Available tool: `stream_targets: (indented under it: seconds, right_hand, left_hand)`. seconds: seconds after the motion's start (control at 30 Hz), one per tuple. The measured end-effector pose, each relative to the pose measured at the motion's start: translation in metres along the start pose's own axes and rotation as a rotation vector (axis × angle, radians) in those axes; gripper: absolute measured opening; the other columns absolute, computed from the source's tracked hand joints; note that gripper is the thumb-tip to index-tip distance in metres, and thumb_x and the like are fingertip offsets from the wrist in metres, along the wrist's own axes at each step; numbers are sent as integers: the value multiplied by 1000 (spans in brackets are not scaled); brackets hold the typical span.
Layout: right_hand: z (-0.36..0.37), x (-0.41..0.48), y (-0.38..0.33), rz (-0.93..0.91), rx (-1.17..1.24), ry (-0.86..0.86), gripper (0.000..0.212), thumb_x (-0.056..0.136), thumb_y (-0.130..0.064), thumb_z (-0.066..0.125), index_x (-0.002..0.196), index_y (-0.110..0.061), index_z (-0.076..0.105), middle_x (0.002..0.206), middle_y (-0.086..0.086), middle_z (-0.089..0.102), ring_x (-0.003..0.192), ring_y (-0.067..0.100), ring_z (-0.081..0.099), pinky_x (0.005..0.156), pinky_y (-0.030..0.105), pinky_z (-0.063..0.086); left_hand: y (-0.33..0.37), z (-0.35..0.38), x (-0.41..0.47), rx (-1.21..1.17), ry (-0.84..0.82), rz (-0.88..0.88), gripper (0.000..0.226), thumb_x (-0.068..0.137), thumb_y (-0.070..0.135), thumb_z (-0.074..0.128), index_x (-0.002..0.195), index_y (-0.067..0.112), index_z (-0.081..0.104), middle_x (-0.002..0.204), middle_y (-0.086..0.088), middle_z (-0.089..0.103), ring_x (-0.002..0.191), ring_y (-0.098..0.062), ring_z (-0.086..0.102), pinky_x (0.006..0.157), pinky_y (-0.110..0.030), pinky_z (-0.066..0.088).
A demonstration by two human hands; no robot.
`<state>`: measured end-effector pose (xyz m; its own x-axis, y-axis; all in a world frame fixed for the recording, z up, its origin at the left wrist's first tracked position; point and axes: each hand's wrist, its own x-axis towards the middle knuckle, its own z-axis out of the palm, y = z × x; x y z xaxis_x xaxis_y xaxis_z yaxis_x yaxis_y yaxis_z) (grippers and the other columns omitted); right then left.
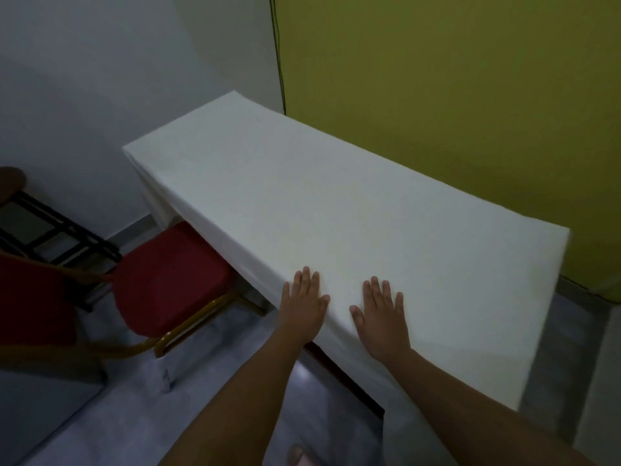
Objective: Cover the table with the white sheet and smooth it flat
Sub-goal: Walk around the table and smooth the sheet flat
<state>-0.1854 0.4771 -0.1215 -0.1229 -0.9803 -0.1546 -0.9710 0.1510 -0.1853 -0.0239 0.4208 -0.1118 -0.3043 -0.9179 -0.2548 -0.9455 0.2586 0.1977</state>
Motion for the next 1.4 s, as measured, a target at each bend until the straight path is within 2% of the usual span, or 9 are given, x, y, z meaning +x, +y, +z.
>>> stream_targets:
  seconds: [0.1, 0.27, 0.5, 0.67, 0.9, 1.07, 1.17, 1.27, 1.4]
  right_hand:
    - [1, 3, 2, 22, 13, 13, 84, 82, -54, -13, 151, -12, 11, 161, 7, 7, 148, 24, 0, 119, 46, -2]
    - [-7, 22, 25, 308, 70, 56, 60, 101, -43, 17, 151, -11, 12, 161, 6, 9, 148, 24, 2, 119, 49, 0]
    - [-11, 64, 27, 389, 74, 74, 60, 101, -42, 18, 151, -10, 10, 161, 6, 7, 148, 24, 0, 117, 51, -4]
    - [-14, 109, 2, 273, 54, 67, 59, 101, -42, 17, 151, -11, 11, 161, 6, 7, 148, 23, 0, 119, 50, -3]
    - [-1, 150, -88, 70, 60, 33, 60, 100, -42, 19, 151, -11, 11, 161, 6, 7, 148, 23, 0, 119, 50, -5]
    - [22, 148, -174, -193, -16, 39, 60, 96, -42, 24, 143, -9, 37, 151, 10, 37, 141, 28, 31, 116, 55, 17]
    - [37, 138, -202, -256, -20, 20, 54, 97, -39, 31, 142, -11, 39, 149, 8, 40, 140, 26, 34, 116, 50, 18]
    - [25, 136, -190, -98, 13, 62, 53, 97, -37, 28, 140, -11, 44, 147, 8, 45, 138, 26, 38, 112, 51, 26]
    - [-6, 128, -111, 356, 104, 148, 61, 97, -43, 15, 149, -12, 24, 159, 8, 19, 147, 27, 11, 118, 47, 3]
  left_hand:
    - [-16, -7, 14, 2, 4, 23, 58, 102, 40, 18, 151, 13, 1, 160, -10, -6, 148, -24, -4, 118, -44, 0]
    - [-18, -11, 45, 47, -20, 156, 59, 102, 42, 17, 151, 13, 1, 160, -9, -7, 148, -23, -6, 119, -43, -2]
    - [-5, -13, 99, 34, -35, 335, 57, 102, 42, 17, 152, 18, 2, 160, -3, -4, 148, -18, -6, 119, -40, -4]
    - [-57, -28, 142, 36, 25, 278, 76, 86, 56, -5, 152, 19, 5, 160, -3, 0, 148, -18, -2, 118, -38, -4]
    - [-156, -54, 176, 20, 79, 211, 73, 89, 55, 5, 151, 17, 14, 160, -5, 8, 148, -22, 5, 118, -40, 0]
    - [-206, -72, 194, 53, 47, 294, 68, 93, 48, 5, 151, 14, 9, 160, -8, 6, 148, -23, 3, 118, -41, -2]
    - [-221, -79, 202, 59, 34, 307, 61, 98, 44, 10, 151, 13, 7, 160, -8, 4, 148, -23, 1, 118, -43, -1]
    - [-211, -84, 205, 68, 33, 299, 57, 102, 37, 19, 151, 10, 7, 160, -10, 3, 148, -25, 2, 118, -47, 1]
    - [-149, -74, 195, 110, -5, 487, 63, 98, 45, 9, 151, 12, 7, 160, -10, 2, 148, -24, 1, 119, -46, 2]
